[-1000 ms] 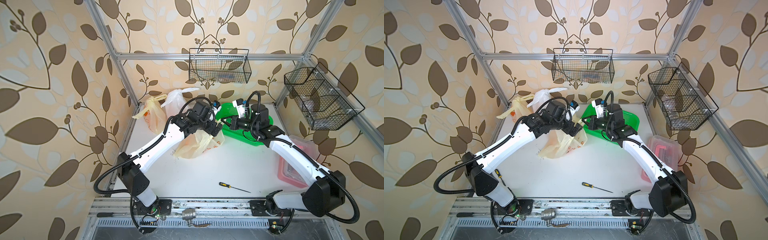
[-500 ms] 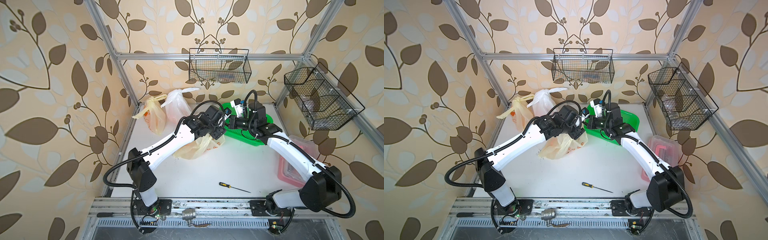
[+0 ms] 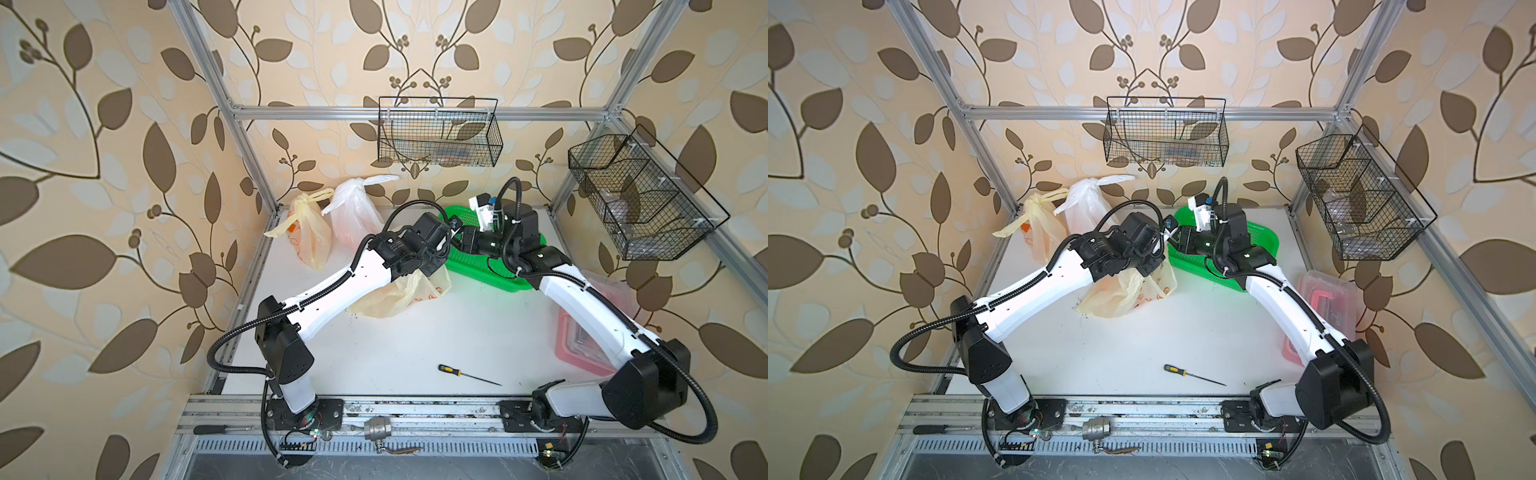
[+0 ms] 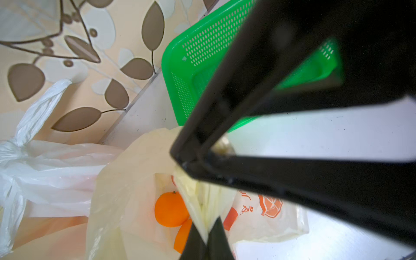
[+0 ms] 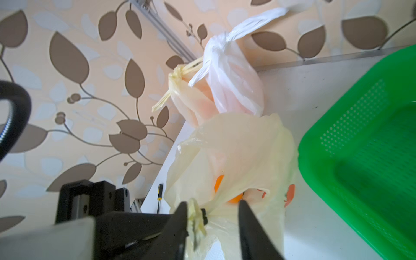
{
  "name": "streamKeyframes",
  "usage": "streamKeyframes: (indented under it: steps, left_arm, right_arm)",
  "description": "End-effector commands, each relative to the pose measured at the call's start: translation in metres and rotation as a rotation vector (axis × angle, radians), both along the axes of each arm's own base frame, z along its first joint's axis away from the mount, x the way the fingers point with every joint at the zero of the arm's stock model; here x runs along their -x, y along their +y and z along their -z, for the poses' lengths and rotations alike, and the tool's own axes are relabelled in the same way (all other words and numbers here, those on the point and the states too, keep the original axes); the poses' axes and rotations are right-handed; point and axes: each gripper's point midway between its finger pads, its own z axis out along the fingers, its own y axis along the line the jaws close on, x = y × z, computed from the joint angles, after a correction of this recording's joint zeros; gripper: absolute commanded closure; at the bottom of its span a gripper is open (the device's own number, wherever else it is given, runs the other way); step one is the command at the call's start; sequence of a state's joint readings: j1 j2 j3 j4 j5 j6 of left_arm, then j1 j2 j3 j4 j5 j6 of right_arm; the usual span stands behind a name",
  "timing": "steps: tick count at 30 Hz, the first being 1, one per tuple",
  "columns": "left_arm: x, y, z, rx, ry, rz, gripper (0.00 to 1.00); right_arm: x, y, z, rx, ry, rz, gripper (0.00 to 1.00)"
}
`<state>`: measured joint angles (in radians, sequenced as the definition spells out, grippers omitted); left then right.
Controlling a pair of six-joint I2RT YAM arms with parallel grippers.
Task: Place the oranges into plastic bags & tie knots
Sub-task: Adjust the plastic bag at the center of the board.
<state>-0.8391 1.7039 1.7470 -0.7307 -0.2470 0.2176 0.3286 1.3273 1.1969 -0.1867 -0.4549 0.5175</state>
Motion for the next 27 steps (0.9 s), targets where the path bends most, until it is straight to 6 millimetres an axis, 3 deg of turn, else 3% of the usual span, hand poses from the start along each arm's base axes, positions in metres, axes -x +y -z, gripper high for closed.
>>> streamKeyframes:
  steps: [1,2,3,5,8,12,18,23,27]
  left_arm:
    - [0.022,0.011,-0.05,0.117,-0.029,0.01,1.0]
    - [0.03,0.007,-0.056,0.144,-0.01,0.055,1.0]
    - [0.039,0.003,-0.062,0.169,0.003,0.11,1.0]
    - [0.056,-0.002,-0.075,0.206,0.007,0.209,1.0]
    - [0.073,-0.003,-0.098,0.258,-0.017,0.3,1.0]
    - [0.094,0.001,-0.121,0.344,0.024,0.459,1.0]
    - [0.089,0.018,-0.13,0.466,0.134,0.608,1.0]
    - [0.083,0.021,-0.115,0.448,0.166,0.644,1.0]
    - [0.081,0.022,-0.11,0.456,0.183,0.658,1.0]
  right_arm:
    - [0.011,-0.032,-0.045,0.025,-0.207,0.149,0.28]
    - [0.013,-0.041,-0.052,0.031,-0.25,0.194,0.16]
    - [0.016,-0.051,-0.057,0.042,-0.285,0.245,0.11]
    - [0.023,-0.063,-0.065,0.102,-0.375,0.296,0.11]
    - [0.036,-0.068,-0.071,0.233,-0.433,0.254,0.05]
    - [0.054,-0.069,-0.079,0.285,-0.504,0.192,0.03]
    - [0.098,-0.033,-0.092,0.242,-0.679,-0.089,0.0]
    - [0.119,0.002,-0.075,0.214,-0.708,-0.353,0.03]
    - [0.126,0.025,-0.064,0.268,-0.73,-0.466,0.03]
